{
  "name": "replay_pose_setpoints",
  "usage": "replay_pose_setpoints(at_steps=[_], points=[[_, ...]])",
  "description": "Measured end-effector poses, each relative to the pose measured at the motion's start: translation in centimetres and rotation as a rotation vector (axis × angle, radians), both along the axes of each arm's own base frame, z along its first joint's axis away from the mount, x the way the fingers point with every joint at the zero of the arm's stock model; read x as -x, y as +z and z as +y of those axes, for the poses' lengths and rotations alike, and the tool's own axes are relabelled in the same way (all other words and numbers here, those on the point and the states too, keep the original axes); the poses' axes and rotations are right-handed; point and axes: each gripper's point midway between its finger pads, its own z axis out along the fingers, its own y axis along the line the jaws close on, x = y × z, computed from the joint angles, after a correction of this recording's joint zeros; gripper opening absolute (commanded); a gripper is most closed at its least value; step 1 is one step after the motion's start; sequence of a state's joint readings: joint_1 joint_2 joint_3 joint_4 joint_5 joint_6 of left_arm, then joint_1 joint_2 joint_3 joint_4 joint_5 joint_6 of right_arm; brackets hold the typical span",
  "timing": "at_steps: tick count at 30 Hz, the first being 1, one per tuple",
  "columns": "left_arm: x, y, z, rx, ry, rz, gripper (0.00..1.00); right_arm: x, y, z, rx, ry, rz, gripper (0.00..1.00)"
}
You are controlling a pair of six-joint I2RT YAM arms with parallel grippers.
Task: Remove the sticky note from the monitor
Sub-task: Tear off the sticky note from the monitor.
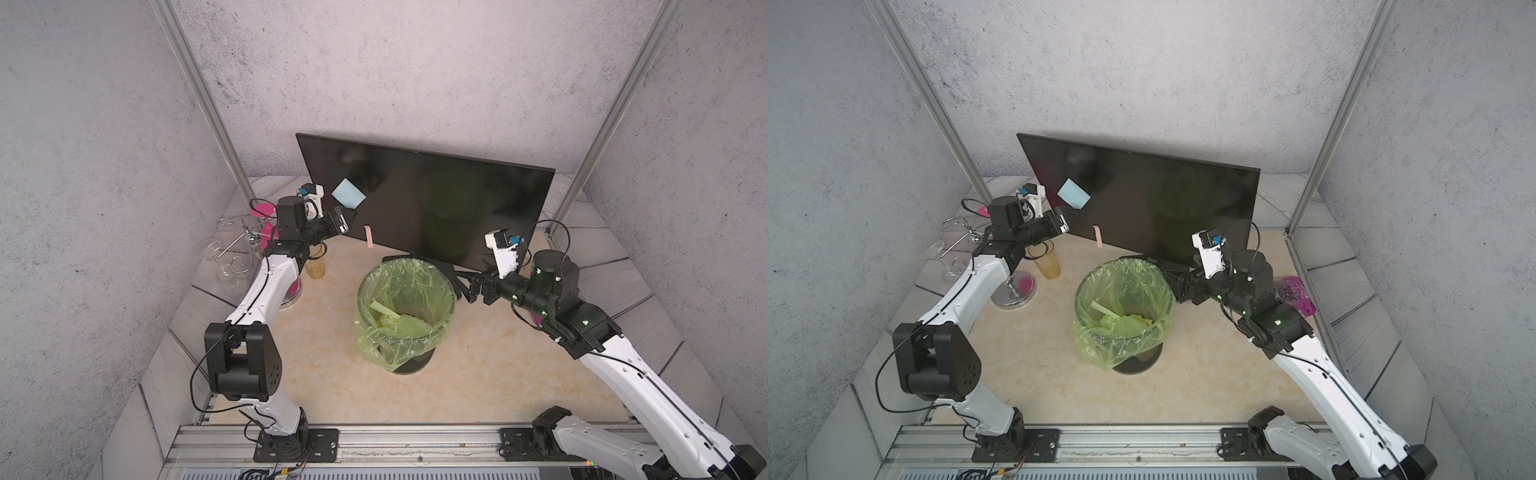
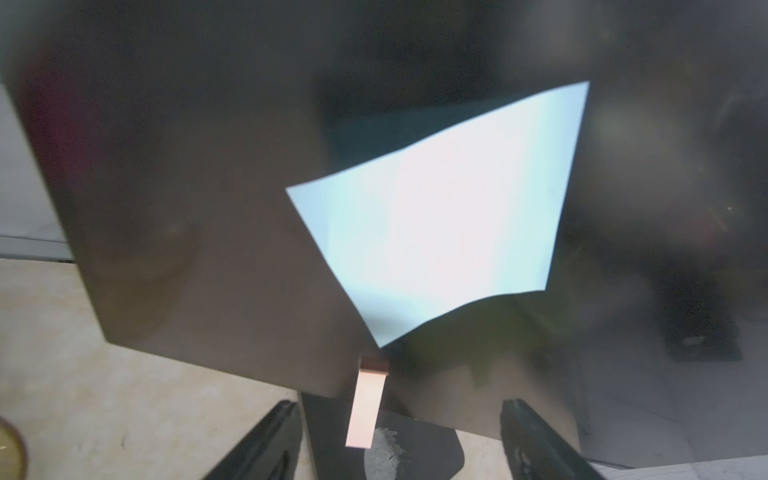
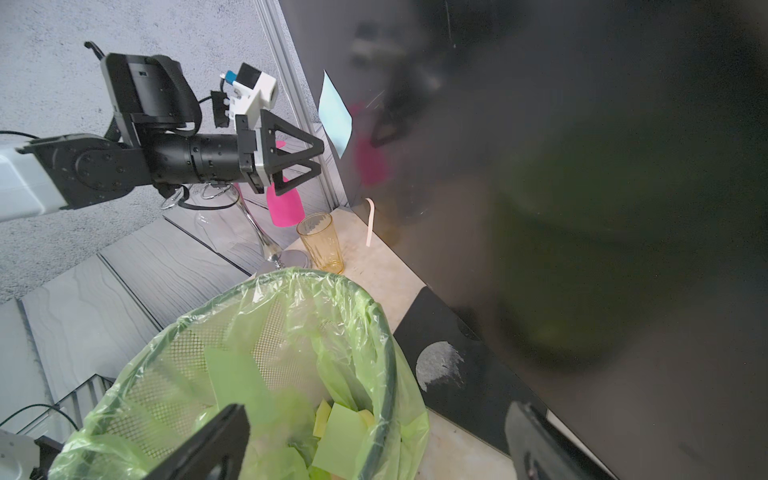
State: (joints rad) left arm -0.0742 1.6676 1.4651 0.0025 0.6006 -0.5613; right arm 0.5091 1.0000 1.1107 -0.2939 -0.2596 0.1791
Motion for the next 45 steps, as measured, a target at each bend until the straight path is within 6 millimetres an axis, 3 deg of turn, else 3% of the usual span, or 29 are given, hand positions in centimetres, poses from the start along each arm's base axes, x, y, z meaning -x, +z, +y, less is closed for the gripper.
replay_pose_setpoints(at_steps=[22,34,45], points=[[-2.5,0.2,-1.6,0.194,-0.062,-0.021,0.63,-0.3,-0.4,0.2,0.004,0.001,0.009,0.99],[-2.5,2.4,-2.0,0.238,-0.094,-0.069,0.51,-0.4,-0.6,0.3,0.008,0.001,0.016,0.99],[-2.6,2.4,-2.0,0.240,-0.092,-0.066,0.37,-0.5,-0.8,0.3,0.011,0.001,0.020,0.99]])
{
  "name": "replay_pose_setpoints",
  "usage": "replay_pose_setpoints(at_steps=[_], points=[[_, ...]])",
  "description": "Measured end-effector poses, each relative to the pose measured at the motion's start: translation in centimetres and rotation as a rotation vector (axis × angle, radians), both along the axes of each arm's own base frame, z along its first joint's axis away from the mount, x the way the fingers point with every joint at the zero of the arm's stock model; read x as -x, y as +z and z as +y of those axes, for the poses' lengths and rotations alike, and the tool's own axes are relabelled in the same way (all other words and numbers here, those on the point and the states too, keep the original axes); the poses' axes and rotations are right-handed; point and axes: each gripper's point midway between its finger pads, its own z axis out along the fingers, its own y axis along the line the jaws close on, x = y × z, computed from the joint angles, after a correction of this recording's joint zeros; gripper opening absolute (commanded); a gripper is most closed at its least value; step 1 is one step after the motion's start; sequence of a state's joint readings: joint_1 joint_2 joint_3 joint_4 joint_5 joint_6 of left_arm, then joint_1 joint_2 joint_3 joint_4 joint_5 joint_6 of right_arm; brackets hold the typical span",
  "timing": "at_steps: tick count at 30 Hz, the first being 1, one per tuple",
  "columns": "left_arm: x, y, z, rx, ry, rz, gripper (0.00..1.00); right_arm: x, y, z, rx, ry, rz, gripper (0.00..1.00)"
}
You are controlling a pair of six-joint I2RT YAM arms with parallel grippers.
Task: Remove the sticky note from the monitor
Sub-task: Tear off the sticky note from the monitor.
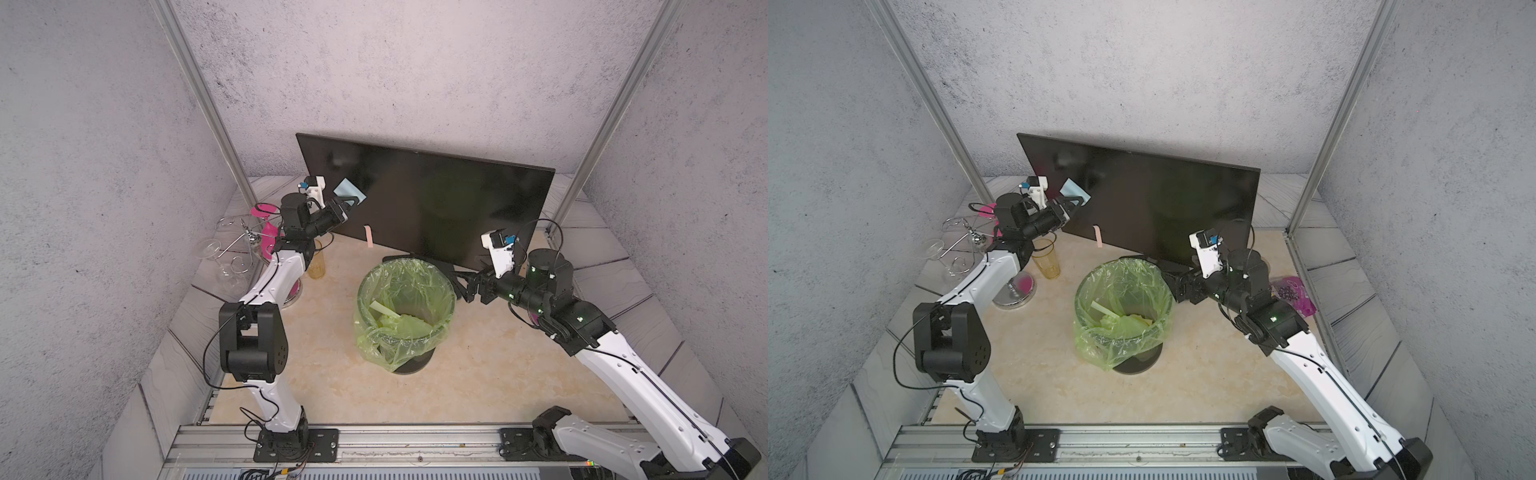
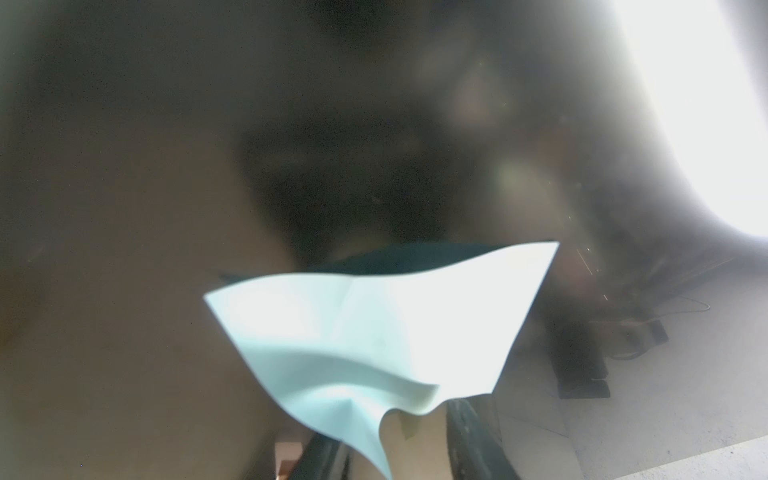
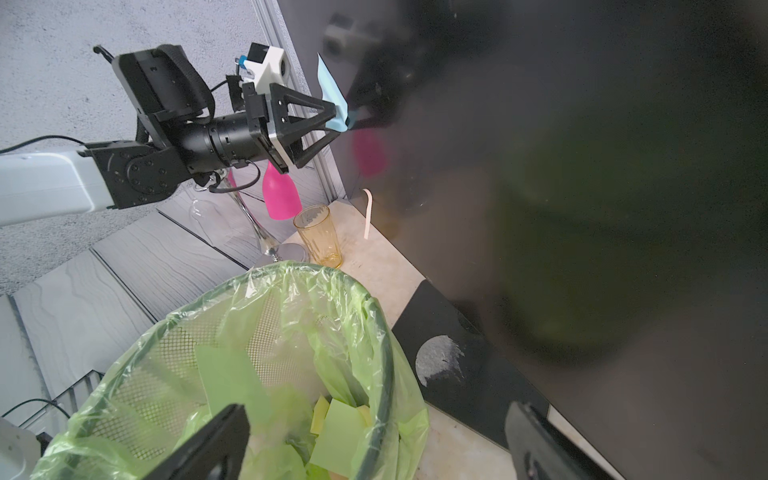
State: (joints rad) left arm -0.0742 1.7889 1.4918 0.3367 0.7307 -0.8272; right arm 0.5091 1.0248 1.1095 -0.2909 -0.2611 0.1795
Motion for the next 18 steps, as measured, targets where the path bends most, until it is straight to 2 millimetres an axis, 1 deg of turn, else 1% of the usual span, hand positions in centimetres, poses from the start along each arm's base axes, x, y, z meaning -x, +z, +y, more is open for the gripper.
replay_pose_setpoints(at_steps=[2,4,9,15,18], points=[[0.0,-0.1,0.0,-0.001,0.000,0.004,0.33,0.0,0.0,0.0,0.000,0.000,0.000,0.99],[0.0,-0.3,0.0,-0.005,0.001,0.008,0.32,0.0,0.0,0.0,0.000,0.000,0.000,0.99],[-0.4,-1.1,0.0,-0.012,0.000,0.020,0.22,0.0,0.0,0.0,0.000,0.000,0.000,0.99],[-0.4,-1.7,0.0,-0.024,-0.001,0.035,0.05,0.0,0.0,0.0,0.000,0.000,0.000,0.99],[-0.4,-1.7,0.0,-0.031,-0.001,0.033,0.00,0.0,0.0,0.0,0.000,0.000,-0.001,0.99]])
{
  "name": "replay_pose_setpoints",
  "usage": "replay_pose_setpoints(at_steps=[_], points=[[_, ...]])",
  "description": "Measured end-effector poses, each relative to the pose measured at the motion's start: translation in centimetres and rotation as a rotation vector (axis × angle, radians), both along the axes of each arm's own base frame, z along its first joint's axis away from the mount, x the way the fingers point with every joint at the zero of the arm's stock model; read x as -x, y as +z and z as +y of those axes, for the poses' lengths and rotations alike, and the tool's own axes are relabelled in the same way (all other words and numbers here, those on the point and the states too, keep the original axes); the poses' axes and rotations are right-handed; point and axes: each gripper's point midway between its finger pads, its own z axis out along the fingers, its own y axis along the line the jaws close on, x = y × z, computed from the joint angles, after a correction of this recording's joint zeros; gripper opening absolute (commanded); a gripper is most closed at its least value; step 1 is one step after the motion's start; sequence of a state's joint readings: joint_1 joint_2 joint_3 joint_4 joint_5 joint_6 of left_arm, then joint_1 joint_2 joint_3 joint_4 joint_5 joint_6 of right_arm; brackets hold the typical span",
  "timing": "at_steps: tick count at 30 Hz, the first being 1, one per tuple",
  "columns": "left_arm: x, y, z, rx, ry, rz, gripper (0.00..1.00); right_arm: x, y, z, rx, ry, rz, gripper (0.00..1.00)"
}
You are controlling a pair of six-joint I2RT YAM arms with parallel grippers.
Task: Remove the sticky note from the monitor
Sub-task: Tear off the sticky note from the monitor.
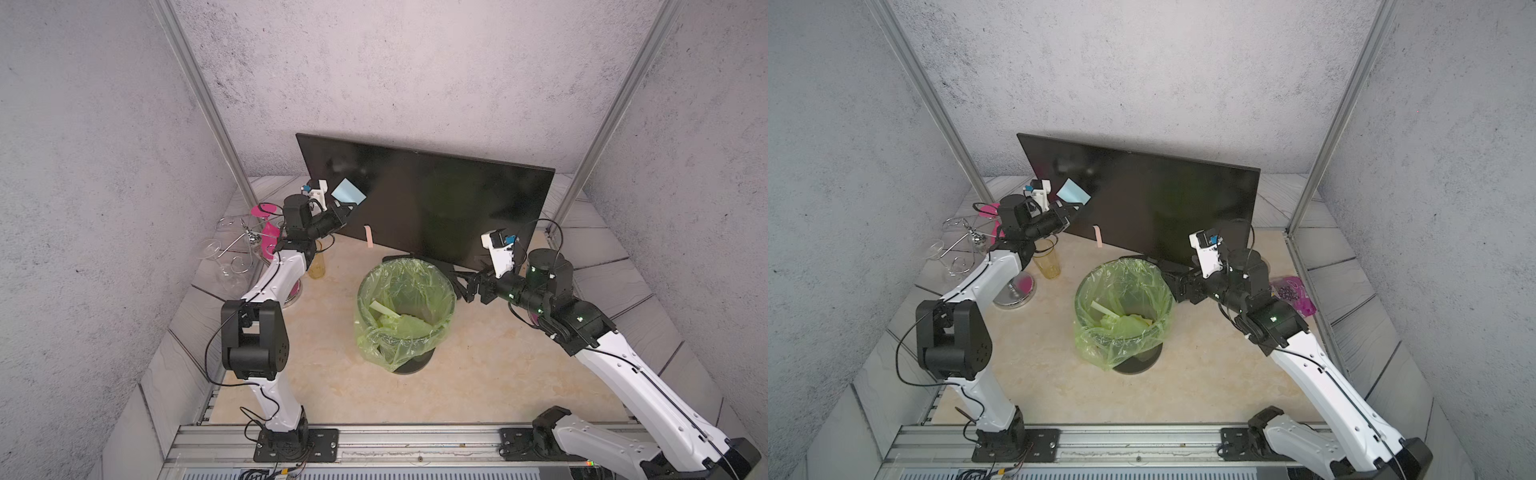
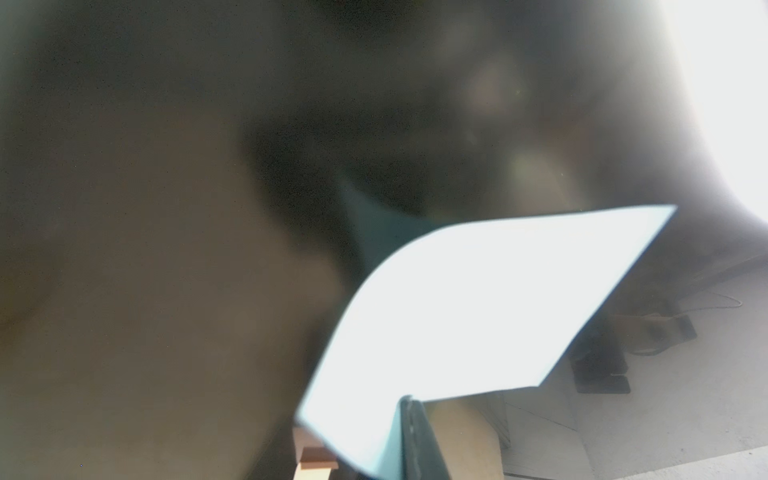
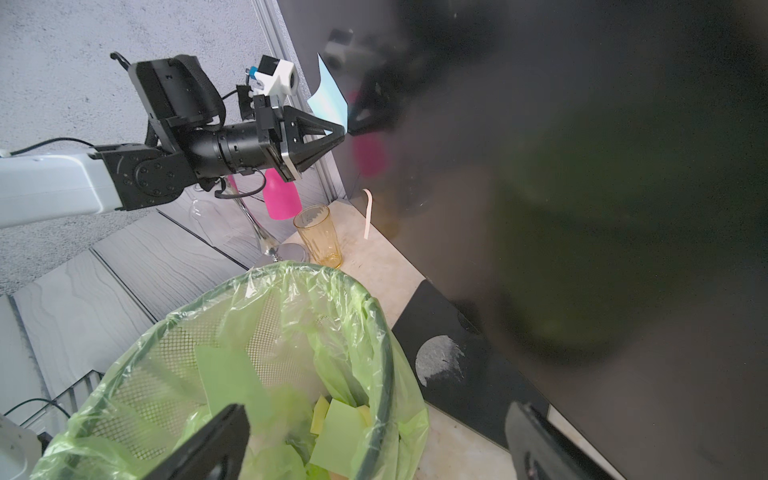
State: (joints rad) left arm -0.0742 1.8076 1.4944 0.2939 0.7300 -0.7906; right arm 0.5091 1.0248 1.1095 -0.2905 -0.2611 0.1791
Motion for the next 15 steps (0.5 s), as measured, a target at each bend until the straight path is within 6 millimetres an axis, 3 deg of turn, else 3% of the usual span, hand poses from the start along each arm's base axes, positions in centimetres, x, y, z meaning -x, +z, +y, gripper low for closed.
replay_pose_setpoints(at_steps=[8,15], points=[[0.4,0.2,0.1,-0.021,0.002,-0.007,0.00,0.0,0.0,0.0,0.000,0.000,0.000,0.99],[2.9,1.4,0.5,-0.071,0.016,-0.031,0.00,0.0,0.0,0.0,0.000,0.000,0.000,0.99]])
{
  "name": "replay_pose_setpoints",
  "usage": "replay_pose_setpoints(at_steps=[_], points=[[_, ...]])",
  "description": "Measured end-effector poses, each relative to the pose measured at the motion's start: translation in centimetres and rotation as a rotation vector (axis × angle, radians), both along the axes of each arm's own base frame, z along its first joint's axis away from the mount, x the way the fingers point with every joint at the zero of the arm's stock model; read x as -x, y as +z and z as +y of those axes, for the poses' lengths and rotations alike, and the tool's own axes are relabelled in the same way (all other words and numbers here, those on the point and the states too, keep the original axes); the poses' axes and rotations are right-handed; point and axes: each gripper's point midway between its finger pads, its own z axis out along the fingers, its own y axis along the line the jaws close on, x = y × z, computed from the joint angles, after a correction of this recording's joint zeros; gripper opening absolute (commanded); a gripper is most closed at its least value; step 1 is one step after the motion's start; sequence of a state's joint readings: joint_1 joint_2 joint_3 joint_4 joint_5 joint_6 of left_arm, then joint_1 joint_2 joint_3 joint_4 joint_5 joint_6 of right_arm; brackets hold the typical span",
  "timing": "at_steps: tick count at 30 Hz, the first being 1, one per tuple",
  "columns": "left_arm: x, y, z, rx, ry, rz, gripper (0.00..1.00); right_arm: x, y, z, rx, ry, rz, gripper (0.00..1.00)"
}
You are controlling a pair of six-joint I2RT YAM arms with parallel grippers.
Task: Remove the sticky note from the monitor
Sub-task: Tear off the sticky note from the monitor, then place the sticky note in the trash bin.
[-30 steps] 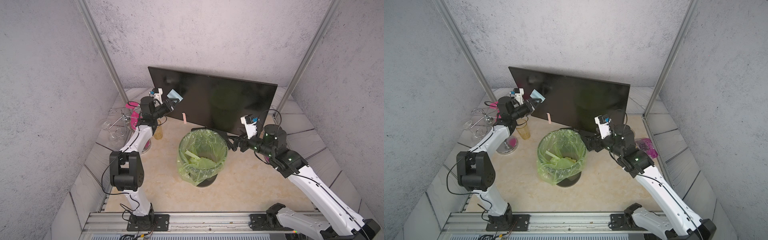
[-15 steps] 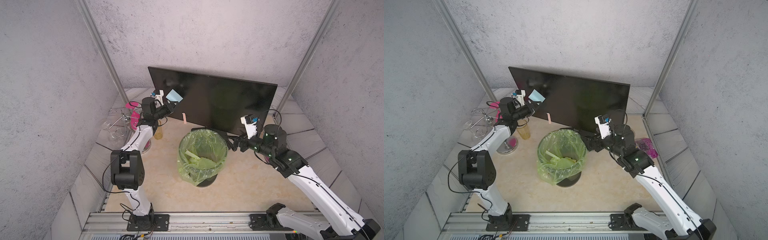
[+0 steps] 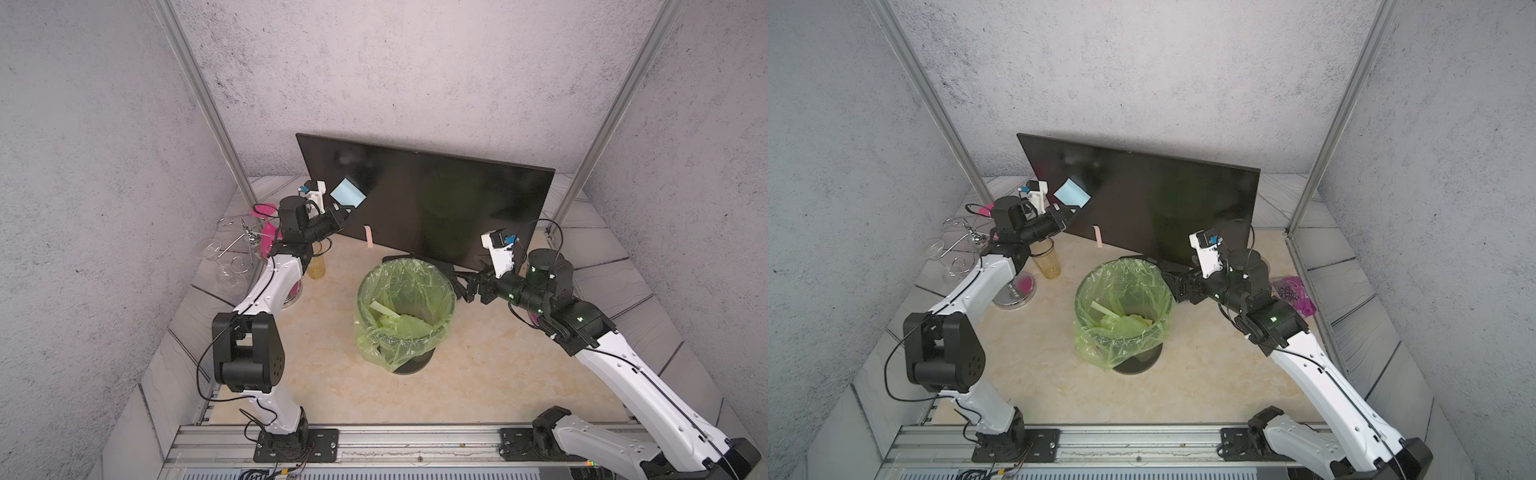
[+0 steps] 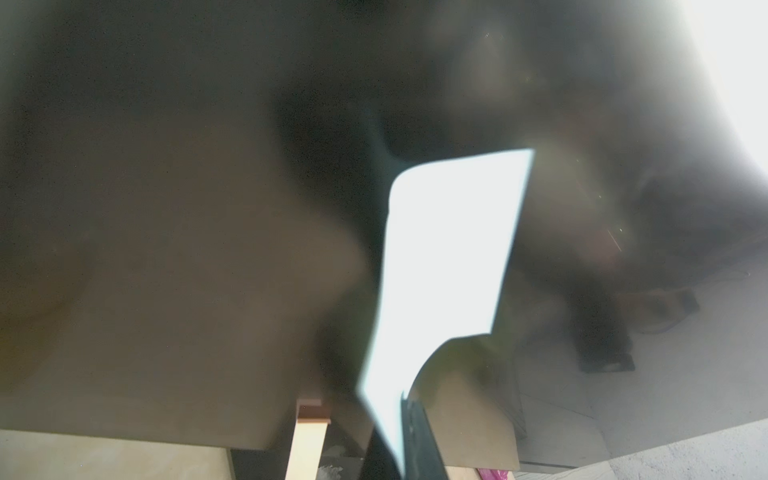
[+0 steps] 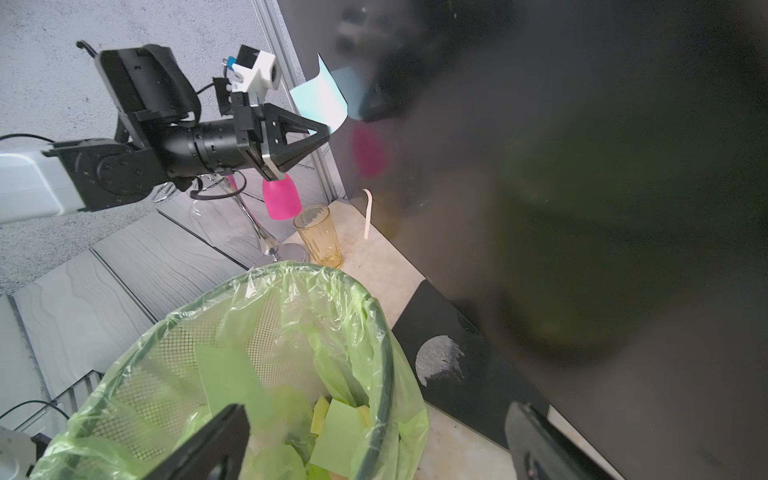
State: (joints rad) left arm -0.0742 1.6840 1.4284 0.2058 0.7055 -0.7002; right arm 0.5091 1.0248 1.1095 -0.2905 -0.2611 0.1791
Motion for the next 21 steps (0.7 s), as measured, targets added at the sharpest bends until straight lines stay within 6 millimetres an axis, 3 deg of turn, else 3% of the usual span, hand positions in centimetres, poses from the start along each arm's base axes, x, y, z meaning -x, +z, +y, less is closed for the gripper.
replay_pose_setpoints(at_steps=[13,17,21], points=[[6.8,4.6,0.1,-0.100,0.007,-0.101,0.00,0.0,0.0,0.0,0.000,0.000,-0.001,0.99],[10.2,5.3,-1.5,-0.140,-0.042,-0.110,0.00,0.0,0.0,0.0,0.006,0.001,-0.005,0.99],[14.9,5.4,-4.9,-0.216,-0.163,-0.126,0.00,0.1,0.3,-0.2,0.020,0.000,-0.020,0.99]])
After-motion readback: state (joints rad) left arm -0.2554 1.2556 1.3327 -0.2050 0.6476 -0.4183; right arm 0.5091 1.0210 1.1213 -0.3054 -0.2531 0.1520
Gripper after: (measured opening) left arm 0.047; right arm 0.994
